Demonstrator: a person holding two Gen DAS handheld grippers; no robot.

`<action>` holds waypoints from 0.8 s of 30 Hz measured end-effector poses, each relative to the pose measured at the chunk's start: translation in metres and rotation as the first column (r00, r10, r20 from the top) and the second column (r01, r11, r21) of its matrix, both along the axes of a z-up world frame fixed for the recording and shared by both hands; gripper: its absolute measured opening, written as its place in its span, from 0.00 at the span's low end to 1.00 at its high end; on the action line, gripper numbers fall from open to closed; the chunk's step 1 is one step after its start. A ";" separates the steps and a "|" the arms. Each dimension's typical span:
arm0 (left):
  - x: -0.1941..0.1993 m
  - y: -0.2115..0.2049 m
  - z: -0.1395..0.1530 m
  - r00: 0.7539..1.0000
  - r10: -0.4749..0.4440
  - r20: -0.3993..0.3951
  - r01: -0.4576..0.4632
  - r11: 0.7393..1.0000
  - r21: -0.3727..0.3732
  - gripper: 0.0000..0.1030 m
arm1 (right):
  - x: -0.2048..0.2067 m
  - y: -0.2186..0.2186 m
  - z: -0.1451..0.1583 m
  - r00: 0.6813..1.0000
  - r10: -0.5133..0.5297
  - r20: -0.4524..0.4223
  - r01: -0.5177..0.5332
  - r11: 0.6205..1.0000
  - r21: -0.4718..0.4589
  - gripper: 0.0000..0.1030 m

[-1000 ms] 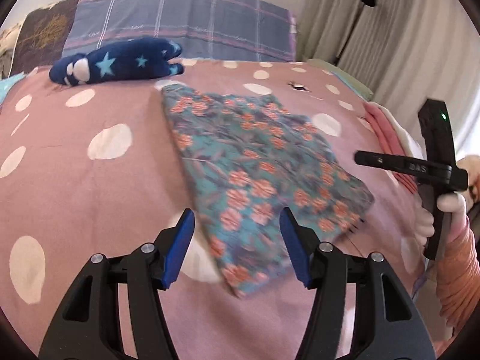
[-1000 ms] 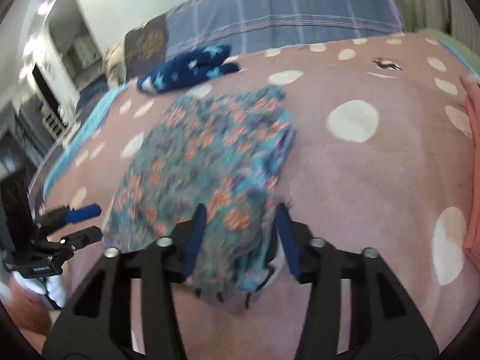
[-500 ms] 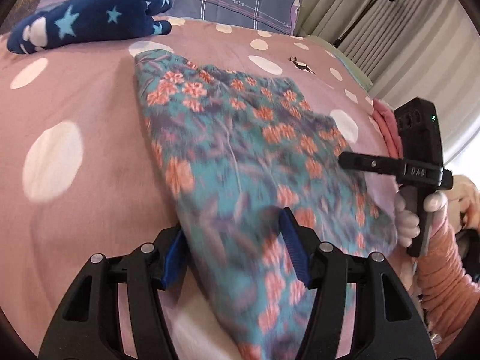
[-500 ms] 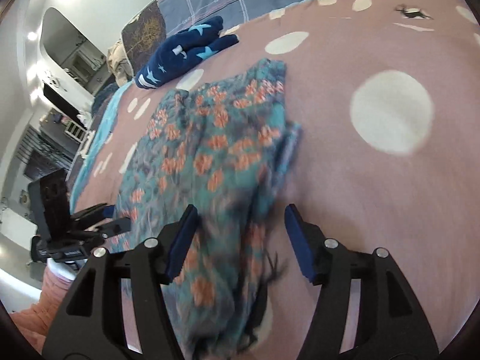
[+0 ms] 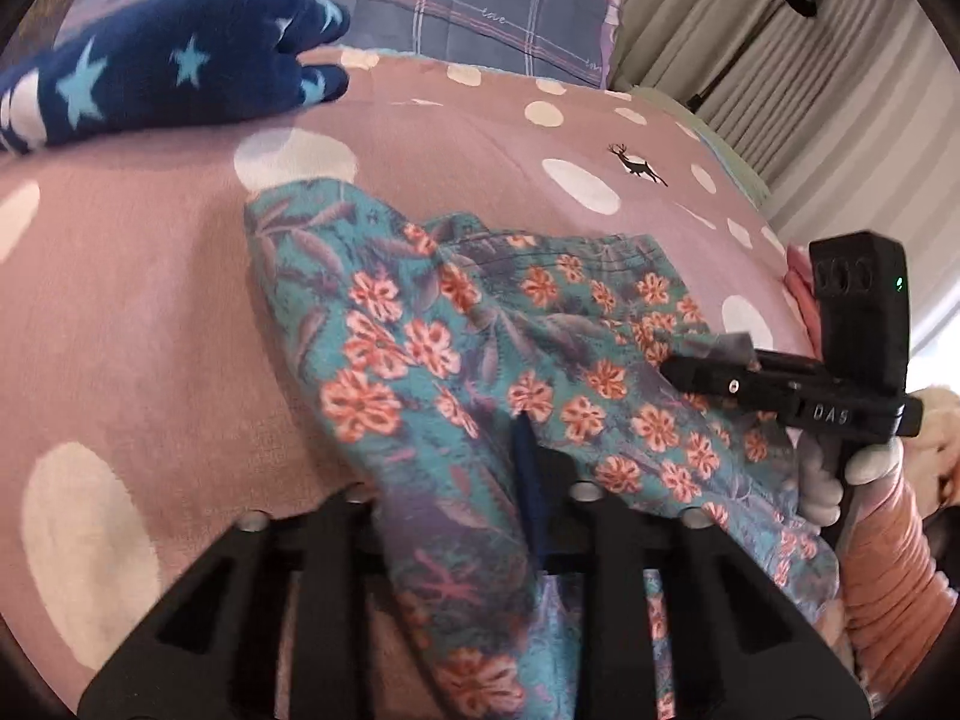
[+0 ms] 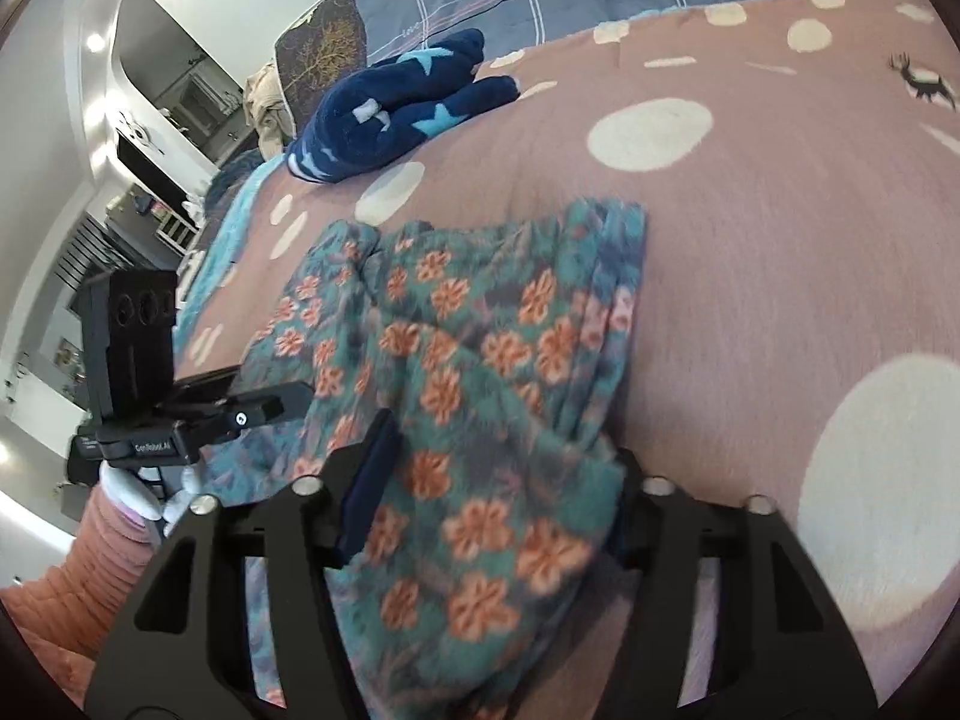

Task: Fold small clothes
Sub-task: 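Grasp the folded shirt with both grippers and lift it off the bed, then carry the shirt with both grippers onto the stack of folded clothes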

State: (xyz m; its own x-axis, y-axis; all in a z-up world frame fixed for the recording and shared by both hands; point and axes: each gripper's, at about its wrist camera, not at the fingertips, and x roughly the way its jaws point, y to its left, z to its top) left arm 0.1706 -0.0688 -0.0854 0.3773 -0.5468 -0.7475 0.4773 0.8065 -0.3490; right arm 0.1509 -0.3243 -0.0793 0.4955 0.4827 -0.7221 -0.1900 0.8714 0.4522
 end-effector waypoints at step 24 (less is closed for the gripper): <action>-0.211 -0.121 0.256 0.695 -0.234 0.679 0.321 0.947 -0.002 0.11 | -0.284 -0.027 0.235 0.689 -0.191 0.699 0.449 0.870 -0.204 0.14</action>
